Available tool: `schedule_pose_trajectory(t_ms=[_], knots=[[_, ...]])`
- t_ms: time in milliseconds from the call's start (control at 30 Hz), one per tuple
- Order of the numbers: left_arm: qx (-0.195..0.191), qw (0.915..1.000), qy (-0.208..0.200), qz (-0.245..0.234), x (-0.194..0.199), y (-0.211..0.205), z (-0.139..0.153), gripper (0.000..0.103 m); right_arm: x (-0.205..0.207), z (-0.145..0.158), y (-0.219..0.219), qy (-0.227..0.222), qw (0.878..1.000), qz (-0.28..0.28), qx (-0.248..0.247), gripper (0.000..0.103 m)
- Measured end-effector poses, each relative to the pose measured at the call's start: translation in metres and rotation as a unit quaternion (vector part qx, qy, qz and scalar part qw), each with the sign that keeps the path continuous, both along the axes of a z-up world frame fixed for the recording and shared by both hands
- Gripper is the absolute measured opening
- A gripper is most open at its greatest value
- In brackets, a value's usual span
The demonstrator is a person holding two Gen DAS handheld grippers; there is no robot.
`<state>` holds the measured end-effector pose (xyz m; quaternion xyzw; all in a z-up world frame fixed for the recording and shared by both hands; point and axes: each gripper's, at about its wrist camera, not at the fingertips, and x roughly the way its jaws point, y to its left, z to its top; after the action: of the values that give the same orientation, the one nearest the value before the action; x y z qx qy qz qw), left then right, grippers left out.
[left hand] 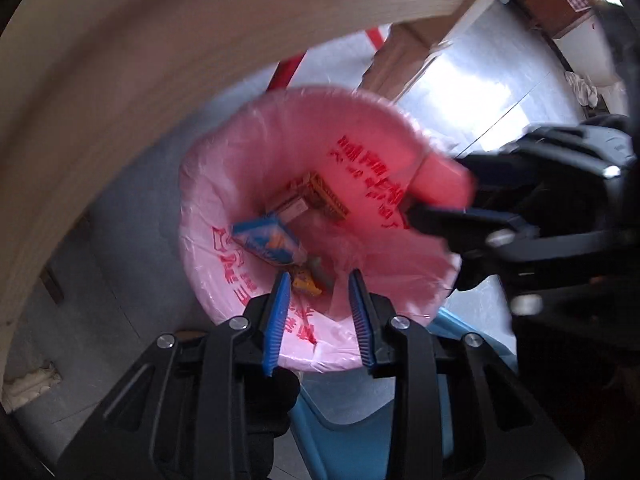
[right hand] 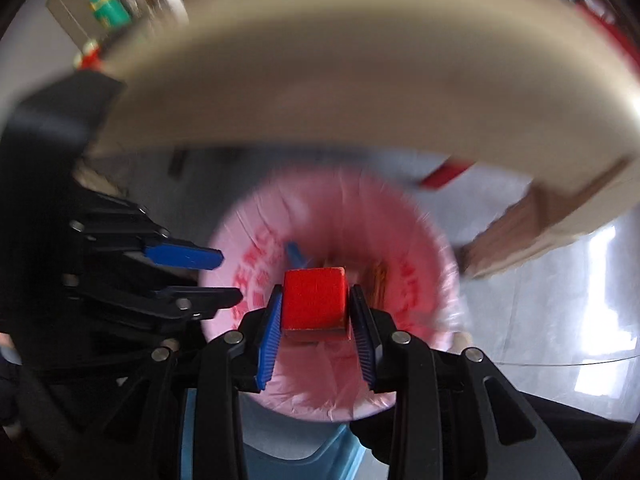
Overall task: Collect trash
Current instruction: 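Open both tools over the pink bin to drop medicine box and red cube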
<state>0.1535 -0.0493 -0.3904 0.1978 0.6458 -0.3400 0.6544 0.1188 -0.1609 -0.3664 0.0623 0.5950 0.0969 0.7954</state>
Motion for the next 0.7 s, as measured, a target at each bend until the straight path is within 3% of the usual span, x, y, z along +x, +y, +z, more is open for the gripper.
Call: schedule_pose_trajectory(t_ms=[133, 167, 200, 233, 267, 367, 700], knots=[[0.002, 0.9997, 0.012, 0.023, 0.012, 0.007, -0.011, 0.032, 0.010, -0.034, 0.008, 0.026, 0.999, 0.031, -0.013, 0.036], [0.003, 0.9996, 0.014, 0.024, 0.013, 0.007, -0.014, 0.034, 0.010, -0.038, 0.011, 0.020, 0.998, 0.040, -0.032, 0.045], [0.007, 0.9996, 0.013, 0.025, 0.014, 0.006, -0.016, 0.042, 0.010, -0.041, 0.014, 0.017, 0.998, 0.047, -0.039, 0.051], [0.013, 0.9996, 0.013, 0.023, 0.013, 0.005, -0.019, 0.047, 0.008, -0.044, 0.015, 0.016, 0.998, 0.051, -0.041, 0.064], [0.015, 0.9996, 0.013, 0.020, 0.011, 0.002, -0.020, 0.048, 0.006, -0.048, 0.016, 0.018, 0.998, 0.053, -0.042, 0.069], [0.023, 0.9993, 0.019, 0.023, 0.012, 0.001, -0.024, 0.055, 0.006, -0.055, 0.019, 0.028, 0.997, 0.058, -0.042, 0.069], [0.025, 0.9986, 0.011, 0.046, 0.015, 0.003, -0.019, 0.060, 0.007, -0.055, 0.010, 0.038, 0.998, 0.036, -0.033, 0.070]])
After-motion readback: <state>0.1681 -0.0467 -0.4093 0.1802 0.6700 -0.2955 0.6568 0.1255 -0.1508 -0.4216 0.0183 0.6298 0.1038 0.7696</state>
